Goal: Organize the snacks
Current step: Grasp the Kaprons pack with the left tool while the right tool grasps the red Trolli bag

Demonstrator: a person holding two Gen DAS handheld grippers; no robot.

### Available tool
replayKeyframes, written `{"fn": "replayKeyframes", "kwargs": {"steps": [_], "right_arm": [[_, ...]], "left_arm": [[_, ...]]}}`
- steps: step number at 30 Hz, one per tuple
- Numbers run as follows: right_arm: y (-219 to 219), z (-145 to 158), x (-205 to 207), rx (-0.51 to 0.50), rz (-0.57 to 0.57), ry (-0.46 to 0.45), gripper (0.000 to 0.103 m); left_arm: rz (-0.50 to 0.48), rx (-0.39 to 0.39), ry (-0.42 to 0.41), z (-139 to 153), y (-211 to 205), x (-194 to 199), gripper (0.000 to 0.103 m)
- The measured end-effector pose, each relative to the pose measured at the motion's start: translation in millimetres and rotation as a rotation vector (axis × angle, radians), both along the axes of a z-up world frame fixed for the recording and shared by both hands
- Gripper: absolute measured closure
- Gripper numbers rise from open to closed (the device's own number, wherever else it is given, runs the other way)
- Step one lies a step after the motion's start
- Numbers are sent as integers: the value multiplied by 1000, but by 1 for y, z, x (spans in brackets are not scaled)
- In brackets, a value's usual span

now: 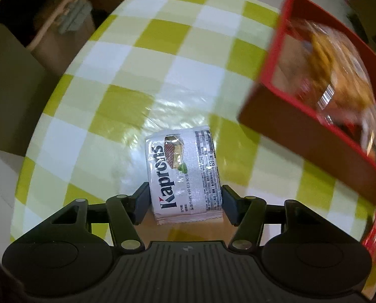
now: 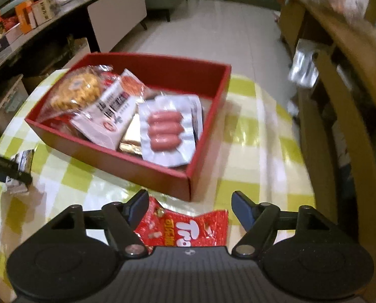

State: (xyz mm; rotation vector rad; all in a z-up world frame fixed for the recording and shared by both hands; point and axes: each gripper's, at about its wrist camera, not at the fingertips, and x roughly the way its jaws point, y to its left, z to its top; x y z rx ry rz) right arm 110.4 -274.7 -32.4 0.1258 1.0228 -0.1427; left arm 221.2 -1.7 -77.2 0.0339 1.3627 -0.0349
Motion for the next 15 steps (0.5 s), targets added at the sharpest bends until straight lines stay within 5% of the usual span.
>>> {"fn": "replayKeyframes", "kwargs": {"steps": [7,15], "right_arm": [[-7,-29,15,91,17,50,22],[25,-25,-24,257,92,149,22]], "left_arm": [[-88,27,-19,-2,-23,-29,37],[-92,4,1,2,-22,-27,37]]}}
